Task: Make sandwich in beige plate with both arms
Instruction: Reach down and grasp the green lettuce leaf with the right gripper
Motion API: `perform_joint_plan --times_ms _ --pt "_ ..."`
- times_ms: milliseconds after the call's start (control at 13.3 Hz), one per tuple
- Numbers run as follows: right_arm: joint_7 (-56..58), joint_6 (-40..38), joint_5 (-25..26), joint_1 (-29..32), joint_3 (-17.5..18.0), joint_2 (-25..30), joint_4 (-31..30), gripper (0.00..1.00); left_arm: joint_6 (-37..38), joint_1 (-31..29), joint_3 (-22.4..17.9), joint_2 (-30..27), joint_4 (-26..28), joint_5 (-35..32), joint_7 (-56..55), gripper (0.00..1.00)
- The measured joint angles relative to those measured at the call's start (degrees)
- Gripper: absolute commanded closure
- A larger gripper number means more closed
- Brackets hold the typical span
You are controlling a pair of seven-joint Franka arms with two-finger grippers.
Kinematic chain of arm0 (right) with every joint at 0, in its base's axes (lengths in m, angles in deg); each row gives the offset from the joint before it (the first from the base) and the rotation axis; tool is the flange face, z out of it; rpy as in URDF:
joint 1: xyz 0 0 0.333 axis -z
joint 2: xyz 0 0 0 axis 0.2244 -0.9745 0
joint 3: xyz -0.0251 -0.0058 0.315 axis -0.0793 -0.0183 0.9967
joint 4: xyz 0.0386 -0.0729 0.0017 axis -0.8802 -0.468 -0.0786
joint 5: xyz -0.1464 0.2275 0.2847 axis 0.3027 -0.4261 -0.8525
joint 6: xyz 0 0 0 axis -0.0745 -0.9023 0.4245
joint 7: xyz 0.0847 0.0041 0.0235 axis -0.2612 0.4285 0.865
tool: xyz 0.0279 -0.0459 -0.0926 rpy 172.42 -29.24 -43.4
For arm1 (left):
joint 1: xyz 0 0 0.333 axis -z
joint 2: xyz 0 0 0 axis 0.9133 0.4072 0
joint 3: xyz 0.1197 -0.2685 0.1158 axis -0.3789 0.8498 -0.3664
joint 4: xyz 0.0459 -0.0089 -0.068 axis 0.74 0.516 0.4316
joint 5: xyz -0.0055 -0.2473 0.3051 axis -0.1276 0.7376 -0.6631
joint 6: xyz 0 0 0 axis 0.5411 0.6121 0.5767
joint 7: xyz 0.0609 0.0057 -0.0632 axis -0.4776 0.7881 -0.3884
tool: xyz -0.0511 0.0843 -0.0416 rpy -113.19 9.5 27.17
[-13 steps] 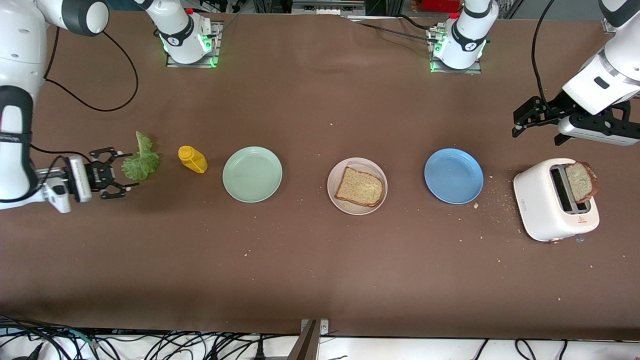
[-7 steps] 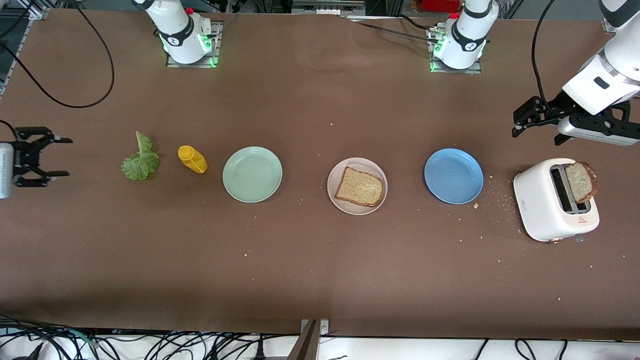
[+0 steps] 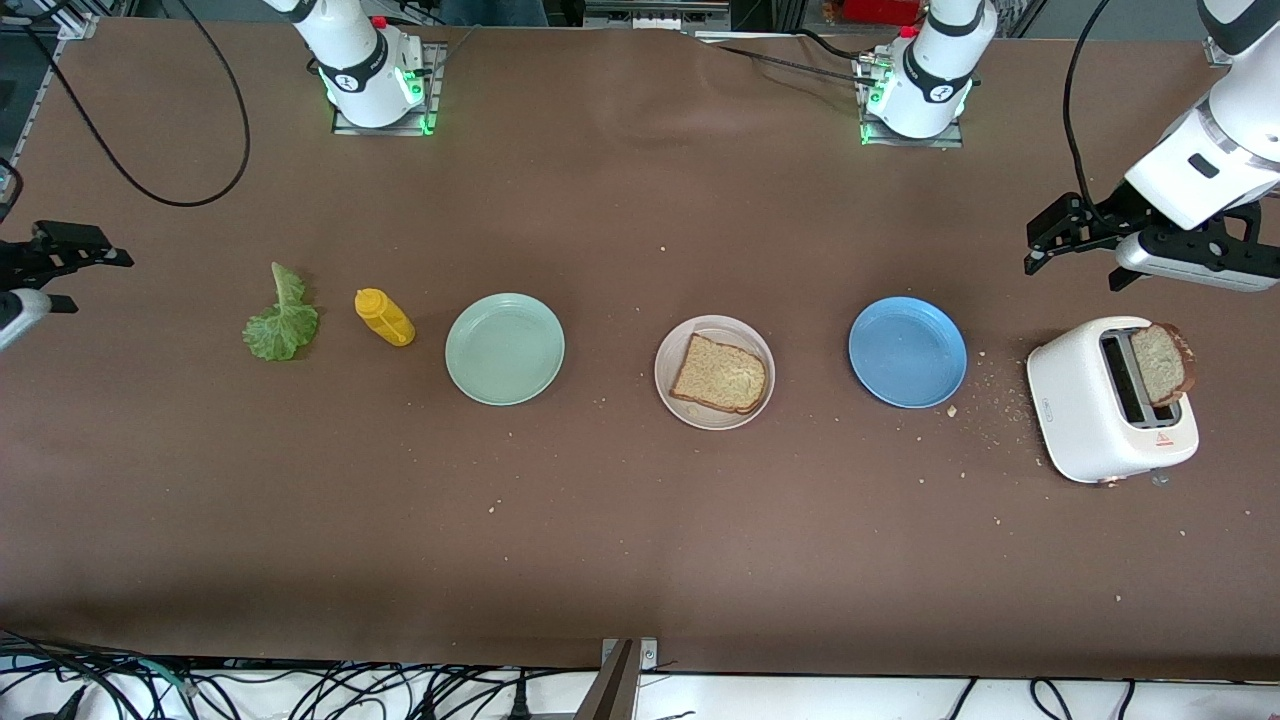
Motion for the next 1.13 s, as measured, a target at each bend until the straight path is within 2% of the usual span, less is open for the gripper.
perform_joint_plan --times_ms 225,676,826,976,1126 --pt "-8.89 6.33 3.34 -4.78 0.06 1.71 -6.69 0.02 0.00 -0.01 0.00 0.00 0.00 0.00 0.00 0.00" --pt "-14.06 35.12 3.92 -6.51 0.03 8.73 -37.57 0.01 0.00 -0.02 -0.01 0.00 0.00 0.00 0.00 0.00" --pt "-14.51 43.90 3.92 -6.55 0.06 9.71 -45.42 0.01 0.00 -0.02 -0.01 0.00 0.00 0.00 0.00 0.00" --pt "-14.81 50.77 3.92 -6.56 0.16 9.65 -50.94 0.01 0.00 -0.02 -0.01 0.01 0.00 0.00 0.00 0.00" --pt "-14.84 54.49 3.92 -6.59 0.25 8.60 -53.35 0.01 0.01 -0.02 -0.01 0.01 0.00 0.00 0.00 0.00"
